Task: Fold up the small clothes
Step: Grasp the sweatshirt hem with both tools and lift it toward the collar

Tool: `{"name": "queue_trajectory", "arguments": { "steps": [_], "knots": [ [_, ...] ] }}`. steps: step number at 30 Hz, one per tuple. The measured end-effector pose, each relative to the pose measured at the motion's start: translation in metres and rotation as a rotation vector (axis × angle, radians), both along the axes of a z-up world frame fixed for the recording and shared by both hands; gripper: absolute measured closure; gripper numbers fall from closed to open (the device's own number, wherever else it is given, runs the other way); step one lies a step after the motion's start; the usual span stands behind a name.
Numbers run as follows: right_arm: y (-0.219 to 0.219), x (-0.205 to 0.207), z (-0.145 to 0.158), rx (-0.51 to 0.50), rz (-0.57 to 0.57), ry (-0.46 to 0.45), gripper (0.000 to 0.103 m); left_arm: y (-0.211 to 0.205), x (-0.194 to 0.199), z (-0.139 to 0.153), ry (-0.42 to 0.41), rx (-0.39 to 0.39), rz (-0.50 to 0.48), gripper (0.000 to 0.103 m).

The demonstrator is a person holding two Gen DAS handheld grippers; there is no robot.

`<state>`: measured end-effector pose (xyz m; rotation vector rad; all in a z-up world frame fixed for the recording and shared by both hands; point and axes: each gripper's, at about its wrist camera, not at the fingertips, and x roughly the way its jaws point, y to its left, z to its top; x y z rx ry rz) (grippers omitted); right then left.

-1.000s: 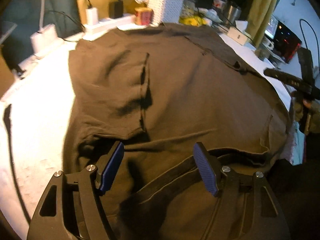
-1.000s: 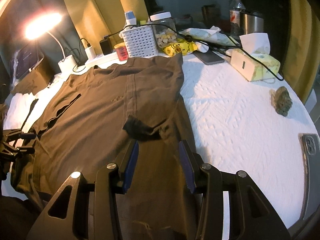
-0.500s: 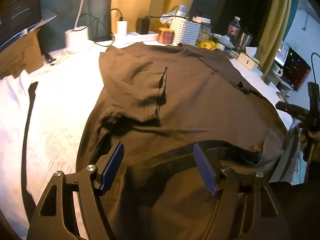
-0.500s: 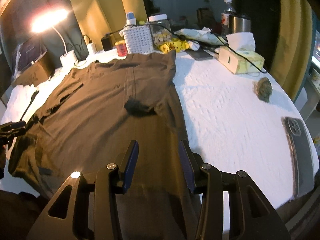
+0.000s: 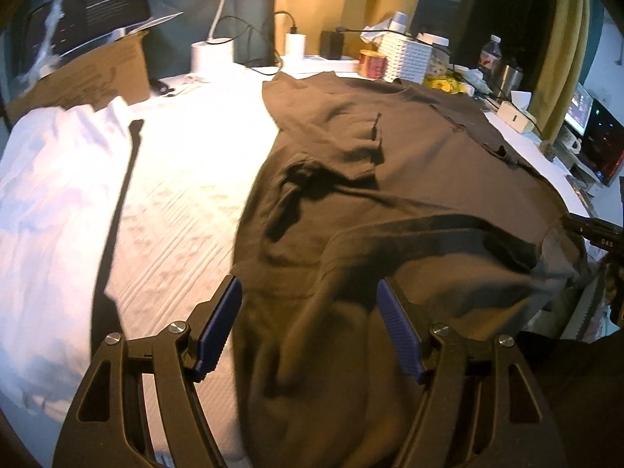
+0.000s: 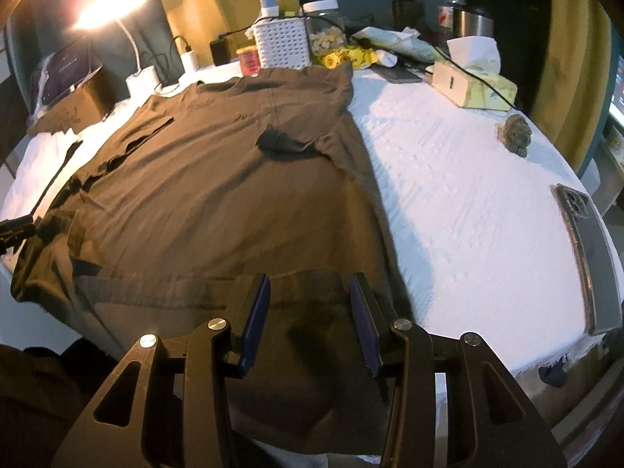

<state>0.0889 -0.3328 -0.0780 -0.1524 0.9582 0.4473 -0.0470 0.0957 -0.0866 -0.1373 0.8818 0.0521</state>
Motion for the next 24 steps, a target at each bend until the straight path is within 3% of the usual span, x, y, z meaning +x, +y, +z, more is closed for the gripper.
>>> {"name": "queue_trajectory", "arguments": {
  "steps": [4,6,9,10,11,14,18,19,20,22,24],
  "knots": [
    [0.001,-0.002,-0.007,-0.015,-0.006,0.005,0.058,0.003,-0.012,-0.003,0.011,0.022,0.006,0.032],
    [0.001,-0.004,-0.008,-0.008,-0.012,-0.007,0.058,0.002,-0.015,-0.003,0.010,0.045,-0.001,0.038],
    [0.001,-0.005,-0.009,-0.006,-0.015,-0.016,0.058,0.005,-0.013,-0.007,0.006,0.080,0.018,0.054],
    [0.001,-0.006,-0.009,-0.007,-0.012,-0.019,0.059,0.006,-0.012,-0.009,0.001,0.099,0.034,0.067],
    [0.000,-0.006,-0.009,-0.006,-0.010,-0.019,0.058,0.009,-0.010,-0.011,0.006,0.121,0.058,0.074],
    [-0.001,-0.006,-0.008,-0.003,-0.005,-0.019,0.059,0.015,-0.006,-0.016,0.011,0.108,0.084,0.074],
    [0.001,-0.009,-0.011,-0.007,-0.011,-0.046,0.059,0.008,0.001,-0.021,0.024,0.124,0.045,0.074],
    [0.003,-0.011,-0.011,-0.013,-0.010,-0.055,0.060,0.005,0.002,-0.021,0.019,0.133,0.036,0.074],
    [0.006,-0.012,-0.011,-0.023,0.003,-0.064,0.070,0.003,0.003,-0.020,0.018,0.135,0.030,0.078],
    [0.007,-0.012,-0.011,-0.013,0.016,-0.057,0.084,-0.001,0.002,-0.017,0.007,0.153,0.021,0.098],
    [0.008,-0.012,-0.010,-0.018,0.023,-0.058,0.086,-0.005,-0.001,-0.006,-0.036,0.200,0.022,0.098]
  ]
}}
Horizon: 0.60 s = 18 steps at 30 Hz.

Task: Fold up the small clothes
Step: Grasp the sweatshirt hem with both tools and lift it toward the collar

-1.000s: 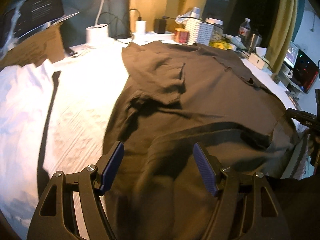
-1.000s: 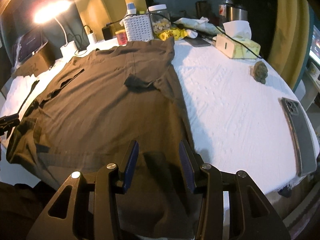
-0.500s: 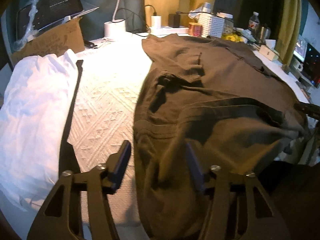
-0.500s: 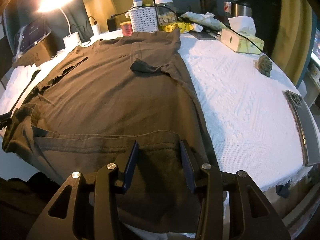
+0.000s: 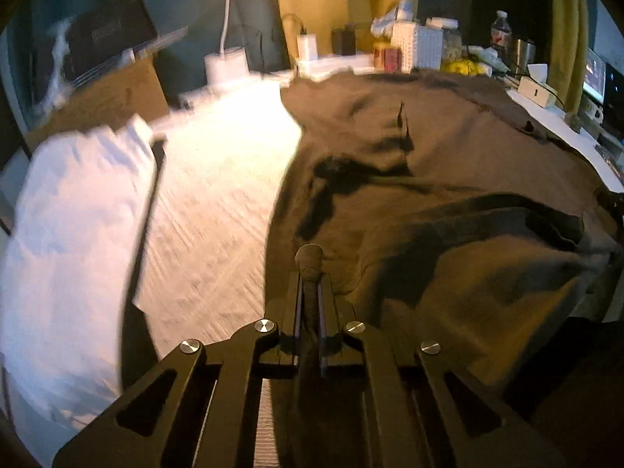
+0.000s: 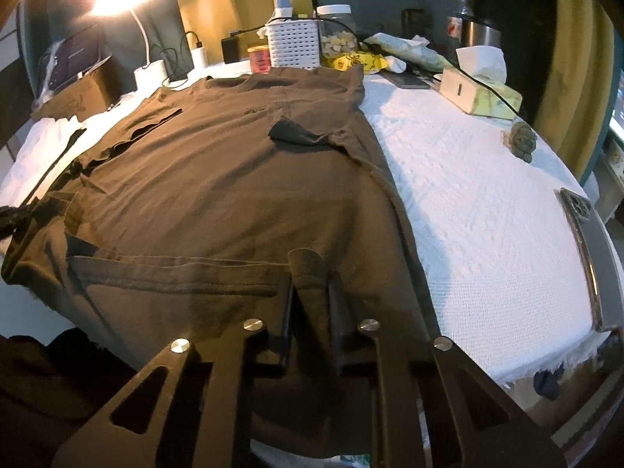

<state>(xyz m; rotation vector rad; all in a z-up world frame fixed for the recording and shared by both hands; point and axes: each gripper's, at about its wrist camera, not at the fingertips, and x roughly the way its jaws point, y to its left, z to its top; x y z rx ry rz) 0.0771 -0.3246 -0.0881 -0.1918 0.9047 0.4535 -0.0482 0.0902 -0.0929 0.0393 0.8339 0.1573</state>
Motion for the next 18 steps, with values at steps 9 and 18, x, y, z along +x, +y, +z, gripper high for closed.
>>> {"name": "queue_trajectory", "arguments": {
  "steps": [9,18],
  "knots": [
    [-0.001,-0.001,0.022,0.025,-0.012,-0.077,0.090,0.005,-0.009,0.027,-0.088,0.025,0.030,0.098],
    [-0.017,0.016,0.049,0.055,-0.065,-0.147,0.090,0.010,-0.005,0.042,-0.121,0.017,0.053,0.098]
  ]
}}
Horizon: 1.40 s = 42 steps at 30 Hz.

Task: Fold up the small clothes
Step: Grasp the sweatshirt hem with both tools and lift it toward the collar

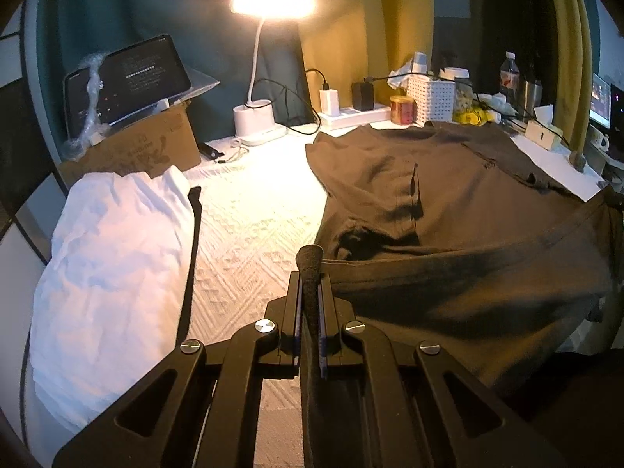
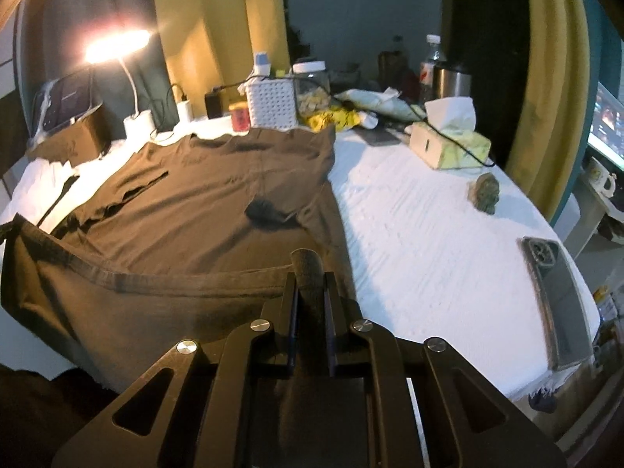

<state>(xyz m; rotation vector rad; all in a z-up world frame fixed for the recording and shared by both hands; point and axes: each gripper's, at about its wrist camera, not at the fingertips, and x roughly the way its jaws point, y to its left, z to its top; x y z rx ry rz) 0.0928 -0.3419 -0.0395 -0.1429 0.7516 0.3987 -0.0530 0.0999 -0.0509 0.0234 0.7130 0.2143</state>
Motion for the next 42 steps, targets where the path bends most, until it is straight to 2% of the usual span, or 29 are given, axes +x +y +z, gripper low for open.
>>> {"name": "queue_trajectory", "arguments": {
  "steps": [22,31,42],
  "knots": [
    [0.010,0.043,0.033,0.018,0.026,-0.051,0.090,0.010,0.022,0.030,-0.058,0.005,0.042,0.098],
    [0.023,0.071,0.045,0.012,0.046,-0.069,0.090,0.023,0.043,0.041,-0.095,0.005,0.068,0.098],
    [0.036,0.112,0.060,0.032,0.057,-0.115,0.090,0.034,0.074,0.048,-0.089,0.029,0.080,0.098]
  ]
}}
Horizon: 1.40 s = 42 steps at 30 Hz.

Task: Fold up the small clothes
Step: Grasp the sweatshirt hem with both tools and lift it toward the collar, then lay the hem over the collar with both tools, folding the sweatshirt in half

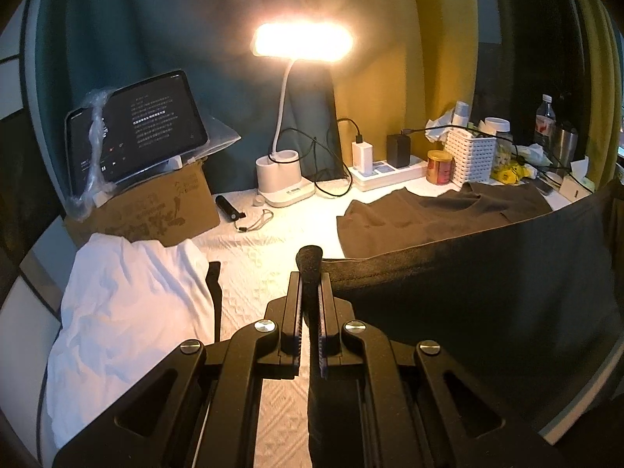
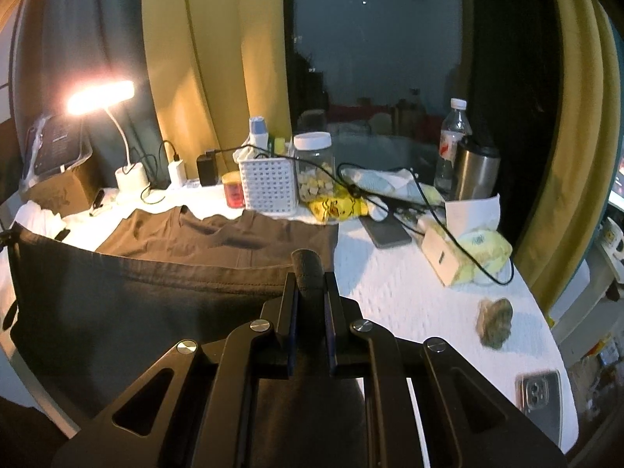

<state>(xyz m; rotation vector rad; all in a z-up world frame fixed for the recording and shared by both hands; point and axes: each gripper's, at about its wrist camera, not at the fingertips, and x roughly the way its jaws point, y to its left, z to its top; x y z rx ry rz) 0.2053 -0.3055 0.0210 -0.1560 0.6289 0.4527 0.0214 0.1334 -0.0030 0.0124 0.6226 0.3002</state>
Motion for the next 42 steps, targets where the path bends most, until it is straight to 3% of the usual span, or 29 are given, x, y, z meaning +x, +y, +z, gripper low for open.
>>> {"name": "queue_trajectory", "arguments": {
  "steps": [20,42],
  "knots": [
    [0.017,0.073,0.002,0.015,-0.017,-0.024,0.090,0.016,0.079,0.015,-0.022,0.032,-0.037,0.098],
    [0.041,0.140,-0.006,-0.016,-0.024,-0.046,0.090,0.039,0.148,0.012,-0.022,0.050,-0.058,0.098]
  ]
}}
